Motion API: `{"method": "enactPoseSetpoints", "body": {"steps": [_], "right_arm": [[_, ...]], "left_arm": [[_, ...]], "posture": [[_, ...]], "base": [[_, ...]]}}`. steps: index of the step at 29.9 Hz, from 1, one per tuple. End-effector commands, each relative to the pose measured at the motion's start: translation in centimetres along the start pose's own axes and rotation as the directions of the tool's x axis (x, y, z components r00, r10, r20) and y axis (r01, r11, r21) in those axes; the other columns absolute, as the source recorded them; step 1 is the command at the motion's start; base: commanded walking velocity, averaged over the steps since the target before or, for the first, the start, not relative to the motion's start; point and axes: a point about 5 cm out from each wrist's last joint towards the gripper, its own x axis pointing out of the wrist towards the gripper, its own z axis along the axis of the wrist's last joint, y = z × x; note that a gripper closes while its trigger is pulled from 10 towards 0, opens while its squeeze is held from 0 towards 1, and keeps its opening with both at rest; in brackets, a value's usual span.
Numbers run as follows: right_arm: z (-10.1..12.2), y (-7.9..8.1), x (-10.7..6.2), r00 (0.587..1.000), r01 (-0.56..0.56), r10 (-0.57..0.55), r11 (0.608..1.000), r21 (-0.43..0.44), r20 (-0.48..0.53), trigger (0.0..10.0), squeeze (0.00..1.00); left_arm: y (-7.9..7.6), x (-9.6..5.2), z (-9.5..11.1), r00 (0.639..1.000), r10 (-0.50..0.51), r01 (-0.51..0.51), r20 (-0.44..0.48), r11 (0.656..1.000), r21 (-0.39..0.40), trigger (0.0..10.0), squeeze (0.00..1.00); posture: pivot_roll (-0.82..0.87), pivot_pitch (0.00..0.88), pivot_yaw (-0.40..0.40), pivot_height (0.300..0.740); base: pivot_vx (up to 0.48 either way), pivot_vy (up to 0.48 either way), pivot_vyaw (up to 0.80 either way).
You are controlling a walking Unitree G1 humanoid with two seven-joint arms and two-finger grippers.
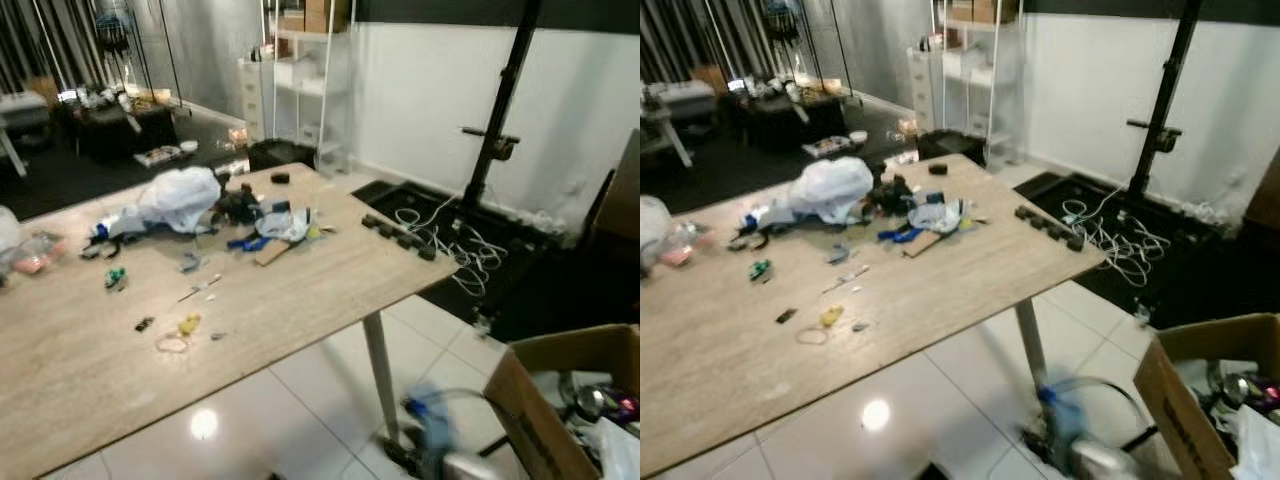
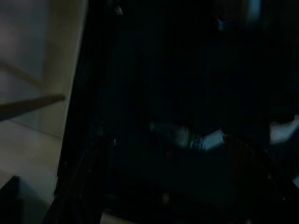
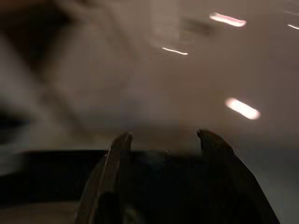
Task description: Picking trash to rubbish bin
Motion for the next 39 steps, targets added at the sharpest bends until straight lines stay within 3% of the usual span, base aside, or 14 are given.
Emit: {"method": "enactPoseSetpoints", "body": {"steps": [1, 5, 7, 12, 15, 17, 19, 20, 23, 28, 32, 36, 37, 39], "right_arm": [[1.5, 1.6, -0.6, 0.96, -0.276, 0.275, 0.961, 0.012, 0.055, 10.0, 0.0], [2.9, 3.3, -1.3, 0.888, -0.453, 0.453, 0.891, -0.025, 0.073, 10.0, 0.0], [5.9, 4.6, -2.0, 0.794, -0.576, 0.575, 0.815, -0.056, 0.2, 10.0, 0.0], [11.0, 4.1, -2.4, 0.678, -0.57, 0.558, 0.81, -0.136, 0.479, 10.0, 0.0], [13.5, 2.9, -2.4, 0.645, -0.466, 0.446, 0.873, -0.143, 0.621, 10.0, 0.0], [14.9, 1.8, -2.0, 0.681, -0.33, 0.323, 0.937, -0.118, 0.657, 10.0, 0.0], [15.1, 1.6, -2.0, 0.696, -0.293, 0.291, 0.95, -0.11, 0.656, 10.0, 0.0], [15.8, 0.4, -1.5, 0.734, -0.133, 0.126, 0.99, -0.041, 0.667, 10.0, 0.0], [16.2, -0.9, -1.2, 0.765, 0.078, -0.052, 0.997, -0.012, 0.642, 10.0, 0.0], [15.9, -3.3, -1.3, 0.755, 0.361, -0.334, 0.93, 0.068, 0.564, 10.0, 0.0], [16.1, -4.0, -1.8, 0.722, 0.455, -0.406, 0.889, 0.059, 0.56, 10.0, 0.0], [16.1, -4.9, -2.6, 0.677, 0.583, -0.501, 0.812, 0.023, 0.54, 10.0, 0.0], [16.0, -5.4, -3.0, 0.649, 0.655, -0.55, 0.756, -0.017, 0.526, 10.0, 0.0], [15.9, -5.5, -3.0, 0.641, 0.674, -0.561, 0.738, -0.035, 0.524, 10.0, 0.0]], "left_arm": [[-0.3, 0.0, -1.0, 1.0, -0.013, 0.012, -0.02, 1.0, -0.01, 10.0, 0.0], [-0.2, 0.0, -0.9, 1.0, -0.012, 0.012, -0.019, 1.0, -0.01, 10.0, 0.0], [-0.3, 0.0, -1.0, 1.0, -0.012, 0.012, -0.02, 1.0, -0.02, 10.0, 0.0], [-0.8, 0.1, -1.4, 1.0, -0.016, 0.015, -0.025, 0.999, -0.033, 10.0, 0.0], [-0.9, 0.1, -1.7, 1.0, -0.012, 0.011, -0.029, 0.999, -0.038, 10.0, 0.0], [-0.9, 0.1, -1.8, 1.0, -0.006, 0.004, -0.031, 0.999, -0.046, 10.0, 0.0], [-0.8, 0.1, -1.9, 1.0, -0.005, 0.003, -0.031, 0.999, -0.048, 10.0, 0.0], [-0.8, 0.1, -1.8, 1.0, -0.003, 0.001, -0.028, 0.998, -0.058, 10.0, 0.0], [-0.7, 0.1, -1.6, 1.0, 0.001, -0.002, -0.024, 0.998, -0.064, 10.0, 0.0], [-0.4, 0.1, -1.1, 1.0, 0.013, -0.014, -0.014, 0.997, -0.073, 10.0, 0.0], [-0.3, 0.0, -1.0, 1.0, 0.018, -0.019, -0.015, 0.997, -0.073, 10.0, 0.0], [-0.4, 0.0, -1.3, 1.0, 0.018, -0.02, -0.019, 0.997, -0.073, 10.0, 0.0], [-0.6, 0.1, -1.6, 1.0, 0.01, -0.012, -0.025, 0.997, -0.075, 10.0, 0.0], [-0.6, 0.1, -1.7, 1.0, 0.007, -0.009, -0.027, 0.997, -0.075, 10.0, 0.0]], "posture": [[-0.12, 0.051, 0.024, 0.74], [-0.12, 0.053, 0.022, 0.74], [-0.11, 0.055, 0.016, 0.74], [-0.09, 0.061, 0.011, 0.74], [-0.09, 0.062, 0.011, 0.74], [-0.09, 0.066, 0.013, 0.74], [-0.09, 0.066, 0.013, 0.74], [-0.09, 0.066, 0.014, 0.74], [-0.09, 0.065, 0.016, 0.74], [-0.09, 0.065, 0.017, 0.74], [-0.09, 0.067, 0.019, 0.74], [-0.1, 0.07, 0.024, 0.74], [-0.1, 0.074, 0.023, 0.74], [-0.1, 0.074, 0.023, 0.74]], "base": [[0.0, 0.0, 0.76], [0.0, 0.0, 0.76], [0.0, 0.0, 0.76], [0.0, 0.0, 0.76], [0.0, 0.0, 0.72], [0.0, 0.0, 0.71], [0.0, 0.0, 0.71], [0.0, 0.0, 0.64], [0.0, 0.0, 0.64], [0.0, 0.0, 0.0], [0.0, -0.351, 0.0], [0.0, -0.469, 0.0], [0.0, -0.465, 0.0], [0.0, -0.465, 0.0]]}}
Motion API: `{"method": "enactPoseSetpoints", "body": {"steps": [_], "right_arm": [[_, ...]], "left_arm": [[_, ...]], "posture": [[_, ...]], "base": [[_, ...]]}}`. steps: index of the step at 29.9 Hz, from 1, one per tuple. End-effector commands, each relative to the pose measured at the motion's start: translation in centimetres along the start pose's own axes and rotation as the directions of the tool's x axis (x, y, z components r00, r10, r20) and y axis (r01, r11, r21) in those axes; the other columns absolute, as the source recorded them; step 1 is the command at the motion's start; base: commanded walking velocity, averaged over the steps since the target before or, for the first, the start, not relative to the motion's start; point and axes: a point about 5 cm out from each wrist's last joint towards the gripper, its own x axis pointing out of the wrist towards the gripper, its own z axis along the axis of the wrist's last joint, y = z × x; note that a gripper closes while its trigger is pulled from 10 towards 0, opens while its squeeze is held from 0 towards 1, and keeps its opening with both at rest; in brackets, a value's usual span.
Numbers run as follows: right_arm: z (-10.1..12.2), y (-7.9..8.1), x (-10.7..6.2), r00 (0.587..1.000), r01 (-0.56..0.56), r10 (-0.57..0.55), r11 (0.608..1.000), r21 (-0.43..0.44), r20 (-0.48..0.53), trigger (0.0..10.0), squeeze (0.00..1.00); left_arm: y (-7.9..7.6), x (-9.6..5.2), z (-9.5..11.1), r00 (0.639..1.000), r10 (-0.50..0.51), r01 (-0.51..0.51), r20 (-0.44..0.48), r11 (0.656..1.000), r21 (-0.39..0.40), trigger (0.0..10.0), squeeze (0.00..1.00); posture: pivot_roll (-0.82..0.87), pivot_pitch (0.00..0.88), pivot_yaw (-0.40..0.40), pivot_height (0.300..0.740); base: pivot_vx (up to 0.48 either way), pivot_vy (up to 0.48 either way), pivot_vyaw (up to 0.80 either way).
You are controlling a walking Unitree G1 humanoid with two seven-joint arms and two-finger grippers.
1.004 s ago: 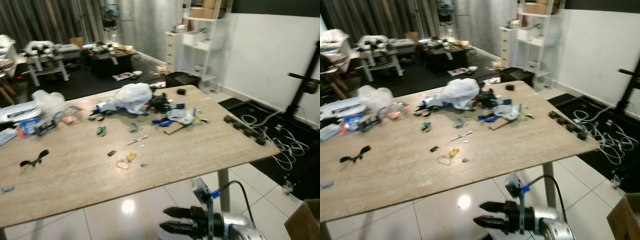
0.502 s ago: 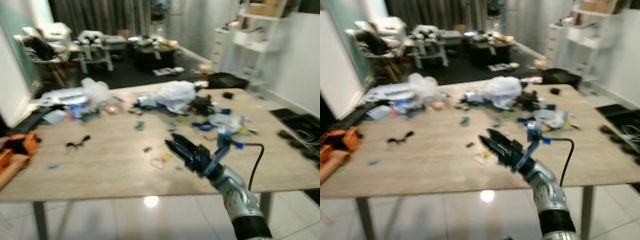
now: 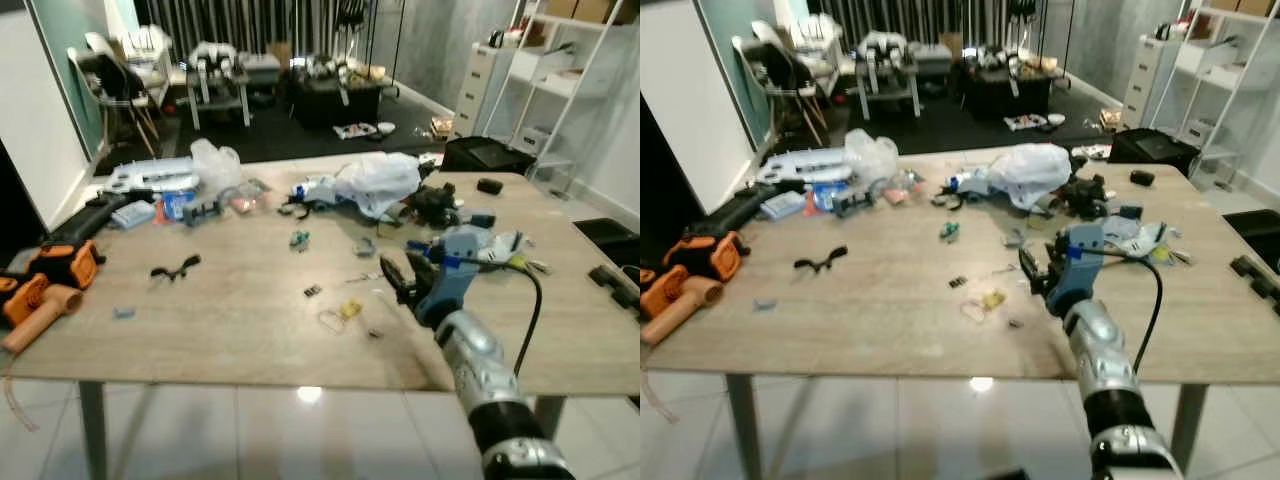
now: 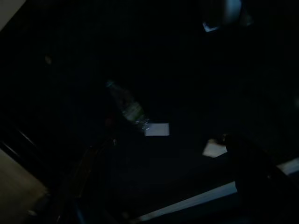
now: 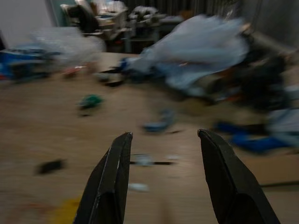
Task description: Picking trash to rubbish bin
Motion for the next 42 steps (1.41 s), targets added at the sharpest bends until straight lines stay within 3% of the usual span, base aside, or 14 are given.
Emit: {"method": "enactPoseSetpoints", "body": {"steps": [1, 9, 14, 16, 17, 19, 22, 23, 29, 34, 42], "right_arm": [[-0.1, -0.4, 0.0, 0.999, 0.04, -0.04, 0.997, -0.059, -0.003, 10.0, 0.0], [0.1, -1.0, 0.2, 0.993, 0.121, -0.122, 0.974, -0.193, 0.01, 10.0, 0.0], [0.6, -3.2, 0.0, 0.966, 0.252, -0.259, 0.922, -0.293, 0.018, 10.0, 0.0], [0.9, -4.8, -0.2, 0.939, 0.331, -0.344, 0.882, -0.336, 0.023, 10.0, 0.0], [0.9, -4.8, -0.2, 0.939, 0.331, -0.344, 0.882, -0.336, 0.023, 10.0, 0.0], [1.2, -6.6, -0.6, 0.902, 0.404, -0.43, 0.824, -0.398, 0.025, 10.0, 0.0], [1.4, -7.2, -0.8, 0.886, 0.43, -0.463, 0.798, -0.422, 0.029, 10.0, 0.0], [1.4, -9.3, -1.8, 0.837, 0.491, -0.547, 0.733, -0.471, 0.022, 10.0, 0.0], [1.3, -12.1, -3.5, 0.771, 0.561, -0.637, 0.678, -0.474, 0.002, 10.0, 0.0], [1.6, -13.2, -4.1, 0.743, 0.595, -0.669, 0.657, -0.463, 0.005, 10.0, 0.0], [2.5, -15.4, -5.5, 0.666, 0.707, -0.746, 0.624, -0.331, 0.017, 10.0, 0.0]], "left_arm": [[-0.5, 0.1, -0.8, 1.0, -0.017, 0.017, -0.018, 1.0, -0.008, 10.0, 0.0], [-0.7, 0.1, -0.9, 1.0, -0.011, 0.011, -0.02, 1.0, -0.007, 10.0, 0.0], [-0.5, 0.1, -0.9, 1.0, -0.005, 0.005, -0.02, 1.0, -0.009, 10.0, 0.0], [-0.5, 0.1, -0.9, 1.0, -0.004, 0.004, -0.02, 1.0, -0.008, 10.0, 0.0], [-0.5, 0.1, -0.9, 1.0, -0.004, 0.004, -0.02, 1.0, -0.008, 10.0, 0.0], [-0.5, 0.0, -1.0, 1.0, -0.005, 0.005, -0.021, 1.0, -0.005, 10.0, 0.0], [-0.5, 0.0, -1.0, 1.0, -0.006, 0.006, -0.021, 1.0, -0.004, 10.0, 0.0], [-0.4, 0.0, -1.2, 1.0, 0.0, 0.0, -0.027, 1.0, 0.004, 10.0, 0.0], [-0.5, 0.0, -1.9, 0.999, 0.018, -0.018, -0.035, 1.0, 0.007, 10.0, 0.0], [-0.3, 0.0, -2.3, 0.998, 0.035, -0.035, -0.042, 0.999, 0.011, 10.0, 0.0], [-0.2, -0.1, -2.8, 0.998, 0.035, -0.034, -0.051, 0.999, 0.02, 10.0, 0.0]], "posture": [[-0.11, 0.075, 0.023, 0.74], [-0.11, 0.08, 0.023, 0.74], [-0.11, 0.088, 0.021, 0.74], [-0.11, 0.09, 0.021, 0.74], [-0.11, 0.09, 0.021, 0.74], [-0.11, 0.096, 0.018, 0.74], [-0.11, 0.096, 0.018, 0.74], [-0.11, 0.108, 0.017, 0.74], [-0.11, 0.128, 0.017, 0.74], [-0.12, 0.137, 0.02, 0.74], [-0.12, 0.158, 0.025, 0.74]], "base": [[0.0, -0.439, 0.0], [0.0, 0.0, 0.0], [0.0, 0.0, 0.0], [0.0, 0.0, 0.0], [0.0, 0.0, 0.0], [0.0, 0.0, 0.0], [0.0, 0.0, 0.0], [0.0, -0.48, 0.0], [0.0, -0.4, 0.0], [0.0, 0.0, 0.0], [0.0, 0.0, 0.0]]}}
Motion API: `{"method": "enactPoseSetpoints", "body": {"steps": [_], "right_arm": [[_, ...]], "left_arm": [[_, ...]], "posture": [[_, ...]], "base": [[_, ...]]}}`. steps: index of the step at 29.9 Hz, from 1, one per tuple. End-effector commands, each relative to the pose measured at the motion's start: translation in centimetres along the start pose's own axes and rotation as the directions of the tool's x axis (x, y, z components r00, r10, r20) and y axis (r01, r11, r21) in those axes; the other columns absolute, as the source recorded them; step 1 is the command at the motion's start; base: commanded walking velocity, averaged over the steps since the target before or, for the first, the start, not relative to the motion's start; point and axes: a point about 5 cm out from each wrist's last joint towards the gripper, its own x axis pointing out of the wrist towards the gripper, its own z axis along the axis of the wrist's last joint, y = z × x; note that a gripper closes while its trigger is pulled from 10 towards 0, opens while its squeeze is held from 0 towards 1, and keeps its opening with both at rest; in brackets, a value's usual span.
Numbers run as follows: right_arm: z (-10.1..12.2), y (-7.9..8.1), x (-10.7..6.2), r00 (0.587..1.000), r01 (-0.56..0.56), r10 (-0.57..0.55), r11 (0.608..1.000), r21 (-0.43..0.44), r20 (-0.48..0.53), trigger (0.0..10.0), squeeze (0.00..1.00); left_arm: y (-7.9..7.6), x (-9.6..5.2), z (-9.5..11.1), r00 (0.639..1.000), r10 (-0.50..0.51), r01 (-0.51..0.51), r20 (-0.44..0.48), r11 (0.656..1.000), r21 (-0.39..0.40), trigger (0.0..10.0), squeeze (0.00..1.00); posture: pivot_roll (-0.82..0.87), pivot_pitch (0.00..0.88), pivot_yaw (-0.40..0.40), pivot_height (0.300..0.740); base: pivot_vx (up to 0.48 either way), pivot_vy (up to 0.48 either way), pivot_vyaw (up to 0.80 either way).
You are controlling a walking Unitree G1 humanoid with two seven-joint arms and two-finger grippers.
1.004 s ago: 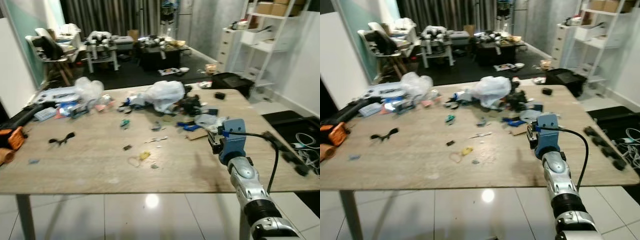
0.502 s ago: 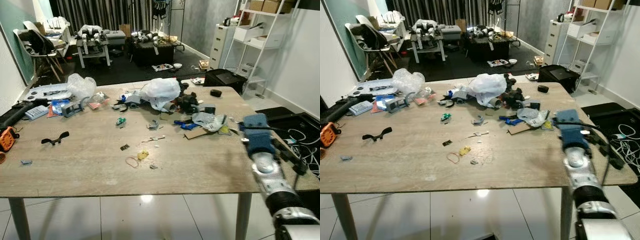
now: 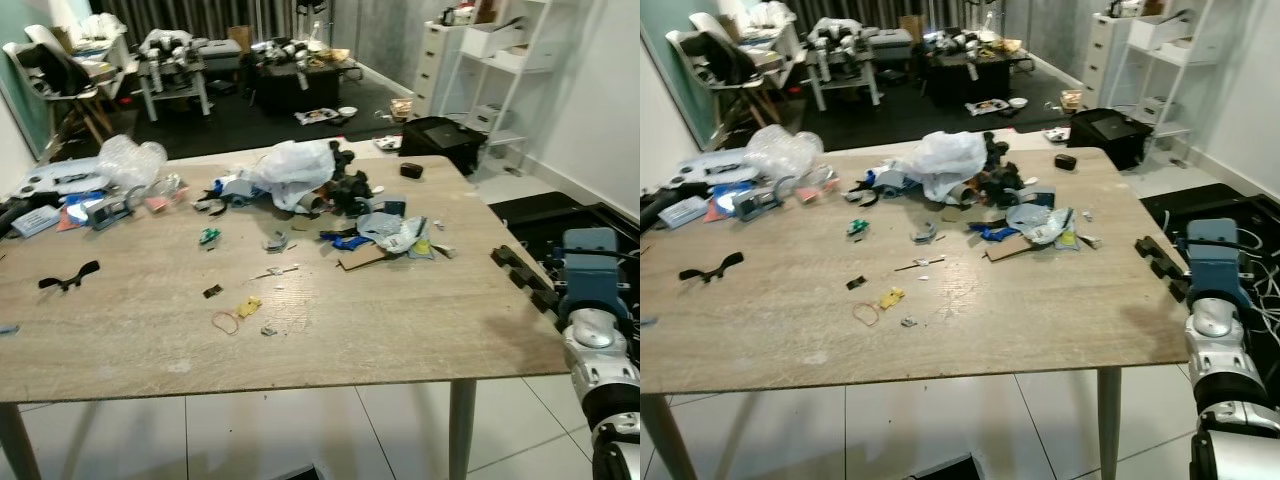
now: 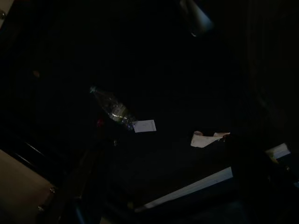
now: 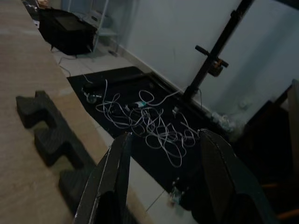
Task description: Picking trash to rubbish bin
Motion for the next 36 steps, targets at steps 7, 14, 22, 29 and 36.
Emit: {"method": "enactPoseSetpoints", "body": {"steps": [7, 14, 22, 29, 36], "right_arm": [[-1.9, -2.0, -0.2, 0.996, 0.033, -0.028, 0.998, 0.057, -0.082, 10.0, 0.0], [-3.0, -4.4, -0.4, 0.993, 0.09, -0.072, 0.975, 0.205, -0.093, 10.0, 1.0], [-2.6, -7.2, -0.3, 0.991, 0.137, -0.129, 0.933, 0.333, -0.044, 10.0, 1.0], [-2.8, -7.5, -0.2, 0.997, 0.067, -0.053, 0.92, 0.386, -0.047, 10.0, 0.76], [-3.8, -5.4, -0.5, 0.986, -0.09, 0.138, 0.915, 0.392, -0.096, 10.0, 0.0]], "left_arm": [[0.4, -0.1, -1.3, 1.0, -0.004, 0.005, -0.022, 1.0, 0.014, 10.0, 0.0], [1.1, -0.5, -3.5, 0.998, -0.011, 0.014, -0.065, 0.999, 0.041, 10.0, 0.0], [2.2, -1.0, -4.9, 0.996, -0.004, 0.011, -0.092, 0.997, 0.077, 10.0, 0.0], [2.9, -0.9, -3.5, 0.998, -0.002, 0.008, -0.055, 0.995, 0.103, 10.0, 0.0], [2.7, -0.8, -2.9, 0.999, -0.01, 0.015, -0.04, 0.994, 0.105, 10.0, 0.0]], "posture": [[-0.11, 0.221, 0.047, 0.74], [-0.09, 0.293, 0.097, 0.74], [-0.09, 0.339, 0.139, 0.74], [-0.09, 0.355, 0.151, 0.74], [-0.1, 0.352, 0.149, 0.74]], "base": [[0.0, 0.0, 0.0], [0.0, 0.0, 0.0], [0.0, 0.0, 0.0], [0.0, 0.0, 0.0], [0.0, 0.0, 0.0]]}}
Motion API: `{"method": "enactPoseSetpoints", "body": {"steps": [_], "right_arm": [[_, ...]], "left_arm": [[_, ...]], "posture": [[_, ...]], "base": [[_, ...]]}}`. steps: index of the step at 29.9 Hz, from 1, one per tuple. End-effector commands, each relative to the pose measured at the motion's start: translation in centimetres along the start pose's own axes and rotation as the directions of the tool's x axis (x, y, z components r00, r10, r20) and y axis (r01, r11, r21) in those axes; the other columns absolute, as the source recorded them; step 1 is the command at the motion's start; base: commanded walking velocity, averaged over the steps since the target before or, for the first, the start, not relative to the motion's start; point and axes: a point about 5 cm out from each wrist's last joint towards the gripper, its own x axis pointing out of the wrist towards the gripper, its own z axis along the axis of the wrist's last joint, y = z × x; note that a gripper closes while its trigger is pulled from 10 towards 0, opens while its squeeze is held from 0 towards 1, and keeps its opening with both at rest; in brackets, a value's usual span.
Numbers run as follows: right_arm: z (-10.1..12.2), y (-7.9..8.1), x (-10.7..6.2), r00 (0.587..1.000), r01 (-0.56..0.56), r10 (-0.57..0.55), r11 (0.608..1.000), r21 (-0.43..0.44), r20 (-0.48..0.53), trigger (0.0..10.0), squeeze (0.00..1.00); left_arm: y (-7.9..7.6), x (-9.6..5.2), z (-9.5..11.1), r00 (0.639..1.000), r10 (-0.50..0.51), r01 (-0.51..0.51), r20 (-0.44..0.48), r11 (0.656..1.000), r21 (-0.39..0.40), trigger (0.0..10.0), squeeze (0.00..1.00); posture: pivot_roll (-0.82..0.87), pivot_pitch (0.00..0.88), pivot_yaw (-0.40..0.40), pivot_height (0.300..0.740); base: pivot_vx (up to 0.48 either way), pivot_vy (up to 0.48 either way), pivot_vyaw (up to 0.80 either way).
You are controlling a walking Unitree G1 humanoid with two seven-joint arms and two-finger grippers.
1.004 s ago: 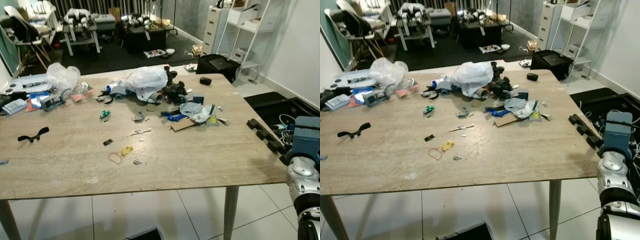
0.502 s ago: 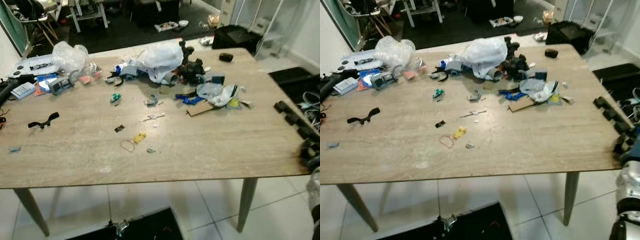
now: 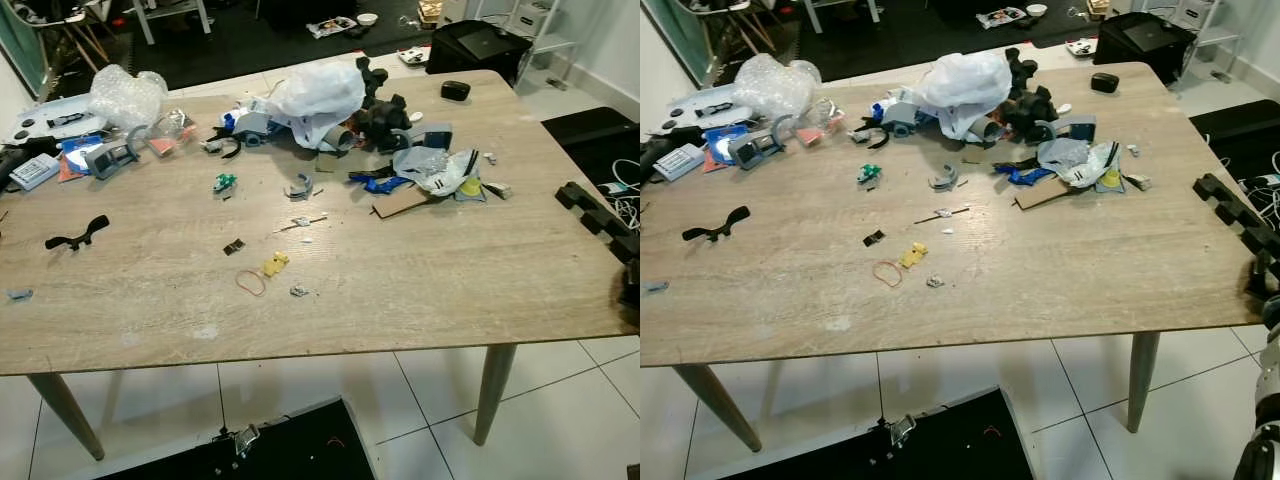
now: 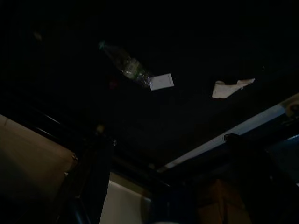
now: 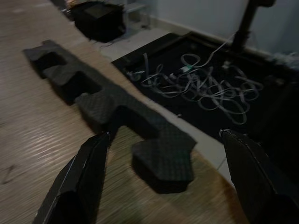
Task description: Picking trash to rubbish bin
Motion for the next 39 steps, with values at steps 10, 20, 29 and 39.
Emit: {"method": "enactPoseSetpoints", "body": {"steps": [10, 20, 29, 39], "right_arm": [[-2.3, 0.8, -0.4, 0.986, -0.068, 0.071, 0.997, 0.019, -0.149, 0.0, 0.0], [-2.8, 2.0, -0.4, 0.979, -0.096, 0.097, 0.995, 0.016, -0.177, 0.0, 0.0], [-3.6, 5.4, -0.9, 0.954, -0.247, 0.26, 0.964, 0.103, -0.152, 0.0, 0.0], [-3.9, 7.7, -1.7, 0.894, -0.409, 0.419, 0.907, 0.098, -0.155, 0.0, 0.0]], "left_arm": [[-1.1, 0.0, -1.8, 0.998, -0.03, 0.03, -0.05, 0.999, -0.013, 10.0, 0.0], [-1.0, 0.1, -1.2, 0.999, -0.025, 0.024, -0.039, 0.999, -0.025, 10.0, 0.0], [-0.7, 0.1, -0.2, 1.0, -0.018, 0.017, -0.02, 0.999, -0.027, 10.0, 0.0], [-0.7, 0.2, 0.3, 1.0, -0.017, 0.017, -0.015, 0.999, -0.034, 10.0, 0.0]], "posture": [[-0.11, 0.331, 0.129, 0.74], [-0.11, 0.305, 0.126, 0.74], [-0.12, 0.279, 0.126, 0.74], [-0.13, 0.258, 0.123, 0.74]], "base": [[0.0, 0.0, 0.0], [0.0, 0.0, 0.0], [0.0, 0.0, 0.0], [0.0, 0.0, 0.0]]}}
